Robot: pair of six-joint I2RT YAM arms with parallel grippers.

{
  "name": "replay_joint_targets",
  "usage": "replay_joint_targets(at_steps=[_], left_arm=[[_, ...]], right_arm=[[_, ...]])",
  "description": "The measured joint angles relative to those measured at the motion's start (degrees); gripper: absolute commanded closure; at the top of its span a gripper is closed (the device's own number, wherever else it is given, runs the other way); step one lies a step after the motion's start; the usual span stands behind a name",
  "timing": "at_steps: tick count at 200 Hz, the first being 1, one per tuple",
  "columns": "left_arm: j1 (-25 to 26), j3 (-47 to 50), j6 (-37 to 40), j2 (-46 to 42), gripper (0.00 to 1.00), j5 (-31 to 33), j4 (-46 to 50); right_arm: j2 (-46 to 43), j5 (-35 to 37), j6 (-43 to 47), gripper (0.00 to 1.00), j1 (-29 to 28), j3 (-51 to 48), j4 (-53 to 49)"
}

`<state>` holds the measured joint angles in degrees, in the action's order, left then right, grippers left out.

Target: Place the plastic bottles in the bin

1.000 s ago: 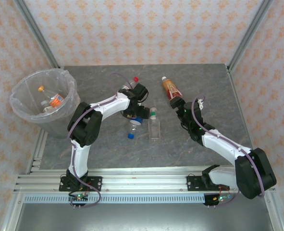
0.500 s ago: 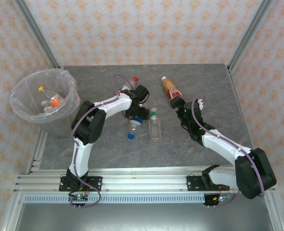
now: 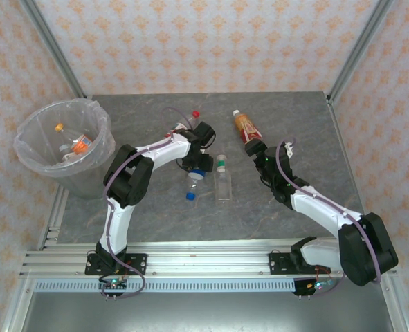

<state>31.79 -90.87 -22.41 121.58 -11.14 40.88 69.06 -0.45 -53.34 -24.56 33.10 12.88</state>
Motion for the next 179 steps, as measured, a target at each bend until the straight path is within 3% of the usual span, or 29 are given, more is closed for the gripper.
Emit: replay_joint_targets(at_steps=[93,179], left_arm=[[0.1,1.2,-0.1,-1.0,0.41,0.0,0.0],[2.0,11.1,-3.6,-17.4,0.42,0.9,-0.2]], right_arm=[[0.5,-0.1,0.7,0.01,0.0,0.0,0.0],[2.4,-1.4,4.0,0.01,0.0,0.5,-1.6]])
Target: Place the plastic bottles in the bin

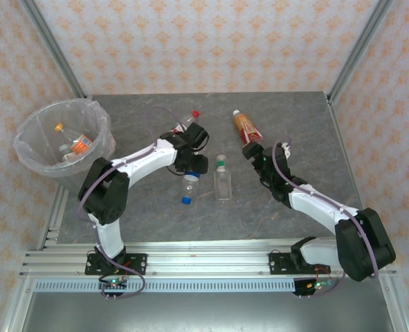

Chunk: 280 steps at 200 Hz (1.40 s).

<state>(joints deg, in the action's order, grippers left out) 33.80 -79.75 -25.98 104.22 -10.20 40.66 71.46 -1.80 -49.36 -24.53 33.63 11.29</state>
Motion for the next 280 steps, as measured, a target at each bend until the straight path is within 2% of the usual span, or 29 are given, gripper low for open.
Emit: replay_joint_targets(at_steps=[50,94,200,240,280], left_arm=[[0.7,1.1,-0.2,-6.4,0.46,2.3,0.0],[0.7,1.1,-0.2,-10.3,0.45,9.8,-0.3],[0.5,-3.9,4.0,-15.7,0.48,20.5,-3.1],[-1.5,-6.2,6.1,-18.0,0.48,21.7,-3.2],[-6.7,-7.3,7.7,-21.0,0.48,23.3,-3.5]], right_arm=[[1.6,-1.1,2.6,0.01,0.0,1.2,-0.2],[2.2,-1.8,4.1,0.01,0.0,1.3,-0.2],[6.0,-9.3,7.6,0.01,0.0,4.2,1.1],[6.0,-9.6,7.7,0.01,0.0,4.5,1.1],[6.0,-9.6,7.7,0.01,0.0,4.6,1.1]])
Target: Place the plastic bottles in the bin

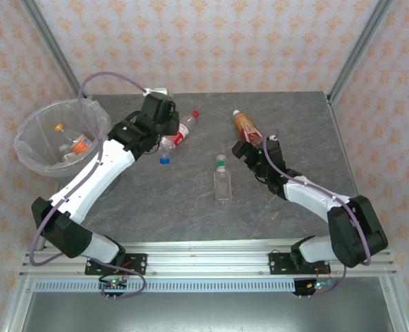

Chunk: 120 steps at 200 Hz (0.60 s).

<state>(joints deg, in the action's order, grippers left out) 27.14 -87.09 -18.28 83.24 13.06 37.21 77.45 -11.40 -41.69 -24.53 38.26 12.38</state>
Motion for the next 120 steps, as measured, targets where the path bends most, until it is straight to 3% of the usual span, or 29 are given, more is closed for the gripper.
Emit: replay_joint_targets(at_steps=[70,120], left_arm=[[-8.3,4.2,3.5,-11.8,0.48,0.2,-7.5],[-11.1,6.4,11.6,-15.7,0.49,9.2,-14.8]], right_arm=[[-1.9,-0.1,0.5,0.01,0.0,0.0,0.0],[-4.9,-1.3,2.6,0.01,-0.1,0.0,0.5]])
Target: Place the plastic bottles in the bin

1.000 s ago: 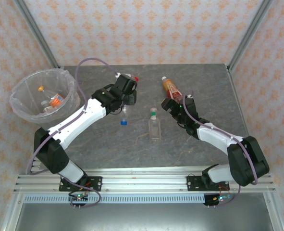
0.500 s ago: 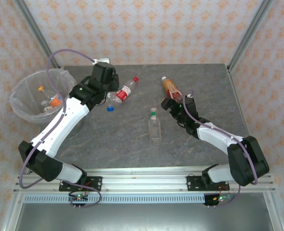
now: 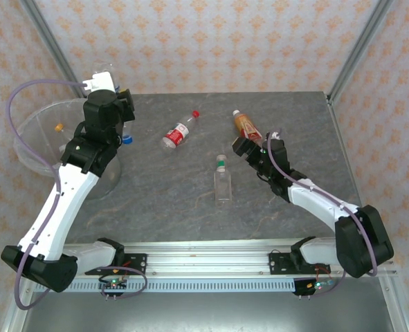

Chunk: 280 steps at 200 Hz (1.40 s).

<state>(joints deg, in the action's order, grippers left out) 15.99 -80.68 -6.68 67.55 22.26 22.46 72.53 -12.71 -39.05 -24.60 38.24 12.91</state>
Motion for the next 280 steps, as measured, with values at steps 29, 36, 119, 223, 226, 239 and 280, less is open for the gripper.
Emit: replay_joint_targets(at_steps=[29,36,119,223,226,239,280], left_arm=[[-3.3,0.7,4.2,0.0,0.49,2.4,-1.8],[-4.7,0.7,4.4,-0.1,0.49,2.6,-2.2],[-21.0,0.7,-3.6,-1.6,0.50,-0.9,-3.8],[-27.7,-0.1,-13.2,2.8,0.50,-5.4,1.7],[-27.7,-0.1,-13.3,2.9,0.50,-5.4,1.8],[-27.7,0.5,-13.5,3.1,0.49,-5.4,2.3],[-27.7,2.9,-14.5,3.2,0.42,-3.7,5.6]], right_arm=[[-1.2,-0.2,1.4,0.01,-0.2,0.0,0.0],[-1.4,-0.2,1.5,0.01,-0.4,0.0,0.0],[-2.3,0.3,1.9,0.01,-1.1,-0.1,0.0],[-3.4,1.6,2.6,0.01,-1.1,-0.6,-1.0],[-3.5,1.7,2.6,0.01,-1.1,-0.6,-1.1],[-4.3,2.0,2.8,0.01,-1.1,-0.6,-1.6],[-5.6,2.4,3.0,0.01,-1.1,-0.6,-1.6]])
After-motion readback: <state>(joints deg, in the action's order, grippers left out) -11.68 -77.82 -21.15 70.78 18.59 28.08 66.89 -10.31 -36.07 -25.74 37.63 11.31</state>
